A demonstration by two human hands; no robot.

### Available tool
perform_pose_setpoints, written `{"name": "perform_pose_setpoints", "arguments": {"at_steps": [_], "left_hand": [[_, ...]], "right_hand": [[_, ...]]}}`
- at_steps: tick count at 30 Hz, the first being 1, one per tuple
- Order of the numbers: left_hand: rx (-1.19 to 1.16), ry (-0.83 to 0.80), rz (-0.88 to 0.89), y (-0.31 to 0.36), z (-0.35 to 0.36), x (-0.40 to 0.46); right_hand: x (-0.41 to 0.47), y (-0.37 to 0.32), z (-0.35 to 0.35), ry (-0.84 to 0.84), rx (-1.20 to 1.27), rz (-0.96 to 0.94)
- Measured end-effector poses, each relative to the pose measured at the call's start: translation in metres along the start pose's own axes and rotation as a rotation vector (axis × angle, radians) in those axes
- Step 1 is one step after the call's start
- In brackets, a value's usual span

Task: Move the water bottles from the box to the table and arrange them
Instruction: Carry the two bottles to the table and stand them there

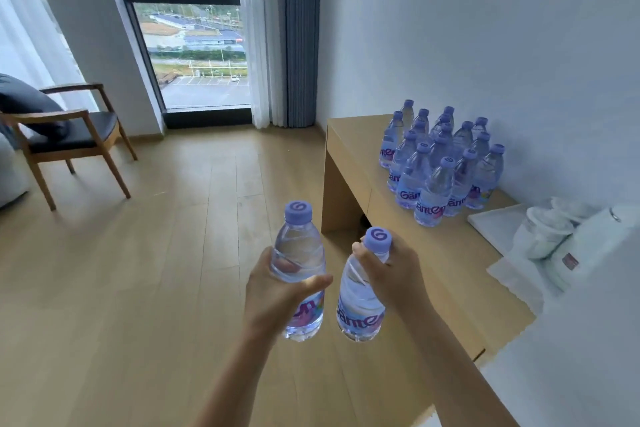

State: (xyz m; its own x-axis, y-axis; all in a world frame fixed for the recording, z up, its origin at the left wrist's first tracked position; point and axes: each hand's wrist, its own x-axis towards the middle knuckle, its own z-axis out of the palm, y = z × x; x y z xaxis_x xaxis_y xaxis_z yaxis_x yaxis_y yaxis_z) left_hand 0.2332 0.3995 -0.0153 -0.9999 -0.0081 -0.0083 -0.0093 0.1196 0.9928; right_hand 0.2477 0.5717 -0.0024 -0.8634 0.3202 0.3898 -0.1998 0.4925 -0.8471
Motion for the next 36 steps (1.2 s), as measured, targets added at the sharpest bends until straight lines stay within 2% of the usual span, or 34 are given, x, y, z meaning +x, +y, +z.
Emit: {"name": "perform_pose_setpoints", "arguments": {"at_steps": [8, 15, 23, 29, 36], "left_hand": [[-0.028, -0.134, -0.050, -0.014, 0.021, 0.139], [-0.015, -0.223, -0.014, -0.017, 0.069, 0.269], [0.022, -0.222, -0.003, 0.004, 0.138, 0.429], [0.040, -0.265, -0.033, 0.004, 0.179, 0.512], [0.061, -0.342, -0.066, -0.016, 0.236, 0.630]], "right_hand": [[0.116, 0.035, 0.040, 0.065, -0.082, 0.058], [0.229, 0.093, 0.073, 0.118, -0.049, 0.091], [0.386, 0.160, 0.095, 0.144, 0.034, 0.099], [0.448, 0.209, 0.108, 0.116, -0.017, 0.158], [0.516, 0.250, 0.127, 0.213, -0.088, 0.261]]}}
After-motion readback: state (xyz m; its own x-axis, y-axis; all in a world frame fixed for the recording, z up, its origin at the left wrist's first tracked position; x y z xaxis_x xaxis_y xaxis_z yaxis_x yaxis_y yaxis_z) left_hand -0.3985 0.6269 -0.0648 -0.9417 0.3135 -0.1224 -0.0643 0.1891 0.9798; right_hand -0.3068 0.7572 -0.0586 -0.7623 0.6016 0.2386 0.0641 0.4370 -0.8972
